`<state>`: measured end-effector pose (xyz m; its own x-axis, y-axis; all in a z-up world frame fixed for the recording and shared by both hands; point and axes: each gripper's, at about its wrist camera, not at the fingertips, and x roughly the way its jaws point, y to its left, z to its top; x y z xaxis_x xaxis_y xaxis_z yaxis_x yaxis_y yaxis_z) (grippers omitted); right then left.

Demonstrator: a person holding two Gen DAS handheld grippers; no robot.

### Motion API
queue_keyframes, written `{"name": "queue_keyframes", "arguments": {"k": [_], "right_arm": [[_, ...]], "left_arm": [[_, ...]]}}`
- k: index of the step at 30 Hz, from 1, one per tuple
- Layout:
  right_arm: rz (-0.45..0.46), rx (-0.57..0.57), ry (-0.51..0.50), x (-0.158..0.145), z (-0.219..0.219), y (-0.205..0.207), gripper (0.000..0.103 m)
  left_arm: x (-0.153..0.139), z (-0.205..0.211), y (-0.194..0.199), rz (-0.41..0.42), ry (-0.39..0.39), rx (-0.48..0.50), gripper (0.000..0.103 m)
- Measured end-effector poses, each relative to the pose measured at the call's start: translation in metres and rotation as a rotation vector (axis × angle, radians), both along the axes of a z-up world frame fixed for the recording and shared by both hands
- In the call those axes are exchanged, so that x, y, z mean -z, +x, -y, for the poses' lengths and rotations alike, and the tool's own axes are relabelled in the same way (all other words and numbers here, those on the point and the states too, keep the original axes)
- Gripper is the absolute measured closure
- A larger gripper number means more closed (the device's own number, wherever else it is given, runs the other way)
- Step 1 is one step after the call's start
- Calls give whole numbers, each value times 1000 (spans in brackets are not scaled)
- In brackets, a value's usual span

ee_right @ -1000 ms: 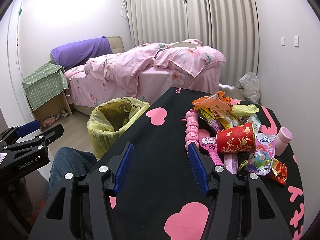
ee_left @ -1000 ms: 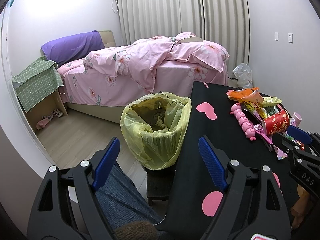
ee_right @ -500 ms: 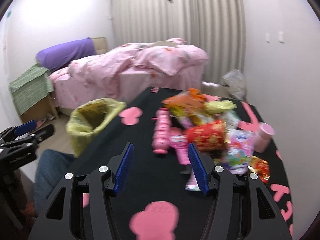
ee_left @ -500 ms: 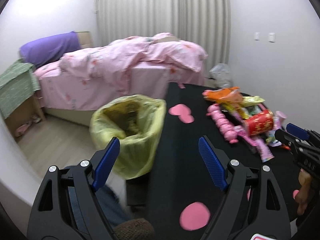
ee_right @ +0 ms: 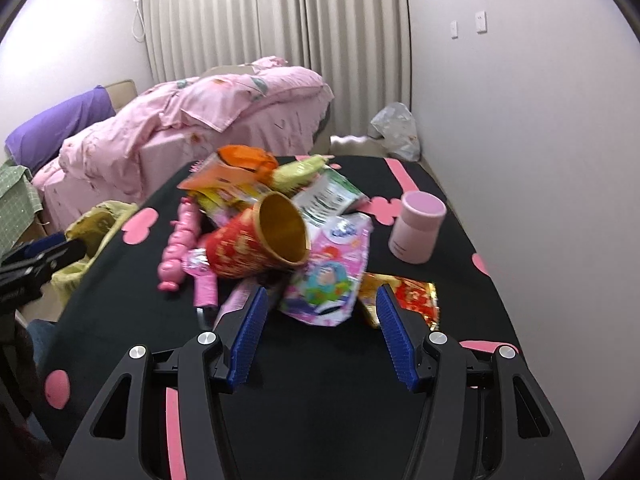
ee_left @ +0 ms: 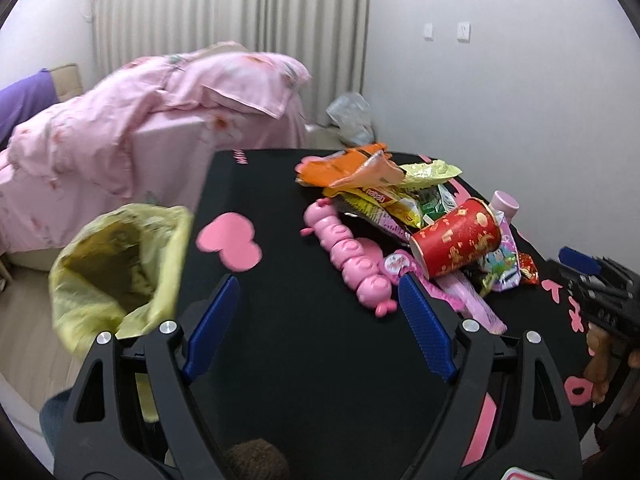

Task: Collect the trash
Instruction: 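Reach the left gripper to the orange plastic bag and grasp it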

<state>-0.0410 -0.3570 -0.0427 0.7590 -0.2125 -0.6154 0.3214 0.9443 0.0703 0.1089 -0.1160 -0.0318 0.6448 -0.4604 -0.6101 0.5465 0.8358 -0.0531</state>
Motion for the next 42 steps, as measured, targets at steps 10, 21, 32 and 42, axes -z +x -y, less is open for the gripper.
{"name": "queue_keyframes", "arguments": {"k": [10,21,32,42], "right_arm": [[-52,37,15,24,20,11,49],[-66,60,46,32,34,8,49],[-45,36,29,23,23,7,49],[-51,27,32,23,16,2,49]], "left_arm": [[-3,74,142,-202,-182,18,25],[57,81,184,-505,-150,16,86],[-20,43,118,-200,-156,109,100],[-1,119,98,14,56,277,45]]}}
